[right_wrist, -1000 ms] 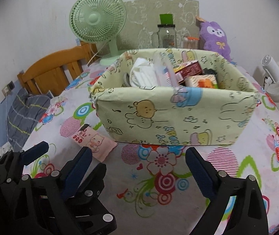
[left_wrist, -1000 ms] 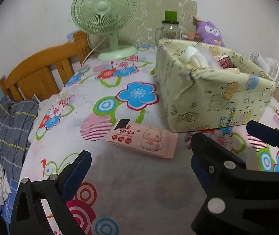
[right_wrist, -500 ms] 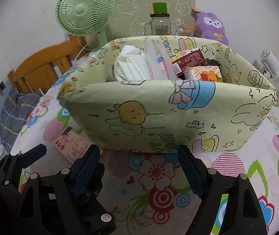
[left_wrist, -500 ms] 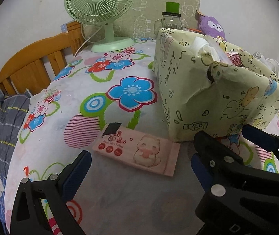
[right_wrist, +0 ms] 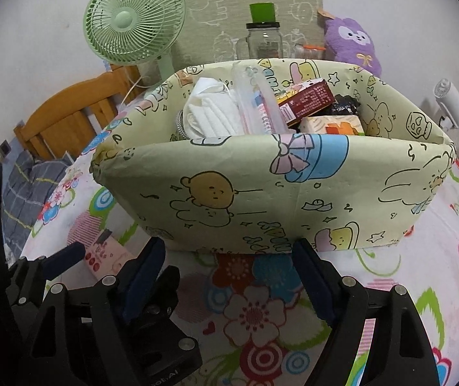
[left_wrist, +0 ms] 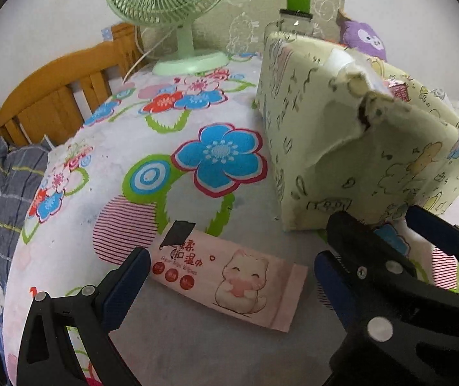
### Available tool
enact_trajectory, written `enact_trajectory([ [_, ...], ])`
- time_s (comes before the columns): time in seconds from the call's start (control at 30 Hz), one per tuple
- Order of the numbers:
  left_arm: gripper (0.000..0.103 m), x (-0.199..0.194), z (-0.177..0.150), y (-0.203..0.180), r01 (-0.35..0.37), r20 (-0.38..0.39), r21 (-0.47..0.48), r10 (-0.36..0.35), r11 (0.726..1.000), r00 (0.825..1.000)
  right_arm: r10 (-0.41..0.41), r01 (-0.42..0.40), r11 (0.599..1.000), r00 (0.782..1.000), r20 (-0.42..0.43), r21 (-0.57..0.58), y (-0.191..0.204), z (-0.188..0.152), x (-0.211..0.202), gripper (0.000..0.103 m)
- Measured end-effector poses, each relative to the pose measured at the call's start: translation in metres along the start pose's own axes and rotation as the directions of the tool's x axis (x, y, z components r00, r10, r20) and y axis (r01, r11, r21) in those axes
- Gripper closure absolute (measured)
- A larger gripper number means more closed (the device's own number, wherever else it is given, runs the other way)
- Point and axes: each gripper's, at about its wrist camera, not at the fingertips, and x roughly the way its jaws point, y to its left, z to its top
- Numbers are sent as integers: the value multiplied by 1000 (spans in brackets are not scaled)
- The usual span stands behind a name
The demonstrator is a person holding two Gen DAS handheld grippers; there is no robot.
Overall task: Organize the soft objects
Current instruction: 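Reach the left tool down toward the pink wet-wipes pack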
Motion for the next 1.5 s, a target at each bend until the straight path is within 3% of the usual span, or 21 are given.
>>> enact_trajectory([
  [0.17,1,1,-1,1,0,-4,-5,0,1000,1000,24,-24,1000,1000,-11,8,-1,1,4,19],
  [0.37,9,-2,-2,-1,15,11,6,-15,1000,1000,34,-33,999,999,-14,13,0,1,4,19],
  [0.53,11,-7,-6,-11,99,30,62,-101,993,994,28,-28,1000,999,-21,10,-2,-2,4,19],
  [0.8,13,-17,-17,-28,170,31,143,-176,975,984,24,-24,1000,999,-41,3,-8,-13,0,19],
  [1.07,13,-27,-29,-39,161,38,184,-170,970,985,29,-29,1000,998,-49,0,-14,-25,-11,19],
  [1.5,8,-43,-44,-43,70,31,56,-72,996,997,36,-37,999,999,-34,-37,-21,-34,-30,19],
])
